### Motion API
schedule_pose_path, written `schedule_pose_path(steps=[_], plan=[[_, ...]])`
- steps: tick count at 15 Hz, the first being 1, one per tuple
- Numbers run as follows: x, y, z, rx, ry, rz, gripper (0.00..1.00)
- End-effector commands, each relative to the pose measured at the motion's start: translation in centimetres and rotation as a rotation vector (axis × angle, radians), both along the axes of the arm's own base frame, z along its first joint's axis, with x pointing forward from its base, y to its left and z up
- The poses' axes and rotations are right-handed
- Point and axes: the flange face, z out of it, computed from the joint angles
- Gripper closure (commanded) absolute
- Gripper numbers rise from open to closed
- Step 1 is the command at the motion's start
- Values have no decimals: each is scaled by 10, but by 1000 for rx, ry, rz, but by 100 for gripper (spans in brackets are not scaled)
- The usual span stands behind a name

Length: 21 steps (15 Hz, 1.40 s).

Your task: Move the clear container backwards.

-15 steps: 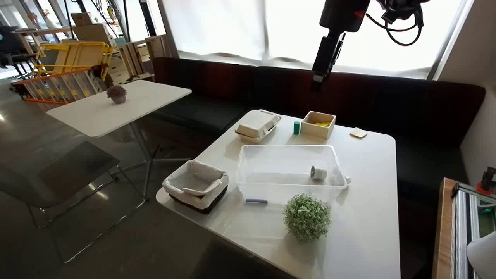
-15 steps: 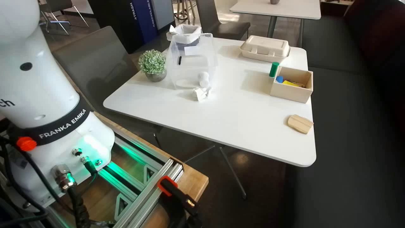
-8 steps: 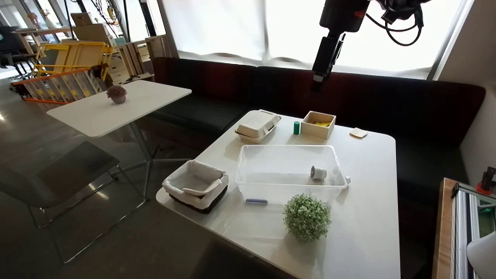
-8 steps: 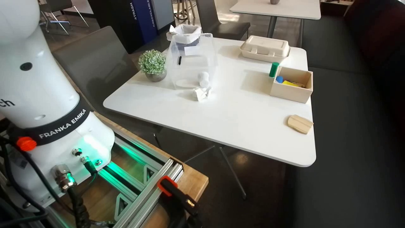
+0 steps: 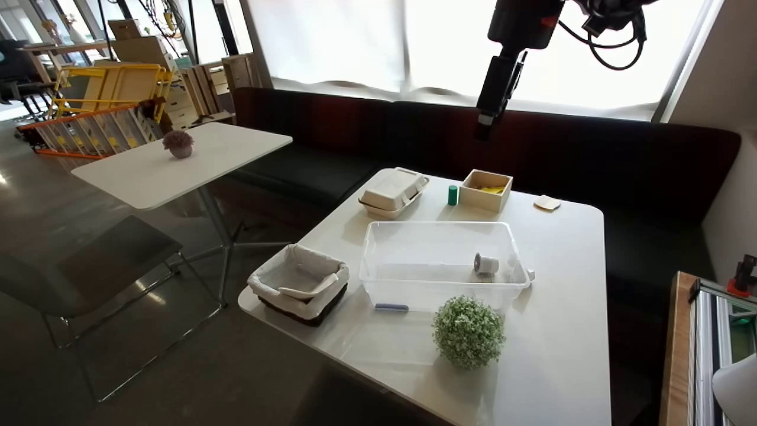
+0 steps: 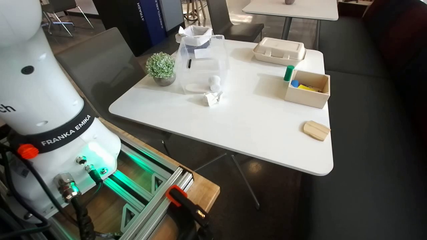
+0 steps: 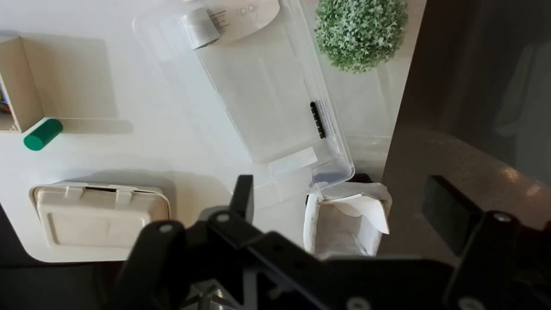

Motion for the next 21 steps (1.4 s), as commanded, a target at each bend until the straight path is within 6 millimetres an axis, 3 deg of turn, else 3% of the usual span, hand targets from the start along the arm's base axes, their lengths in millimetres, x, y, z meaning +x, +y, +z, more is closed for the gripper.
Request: schedule_pose_path(steps=[1, 8, 16, 21], plan=[[16, -4, -13, -2, 18, 14, 0], [76, -32, -62, -2, 64, 97, 0], [140, -34, -153, -55, 104, 259, 0], [176, -35, -190, -66, 48, 314, 0]])
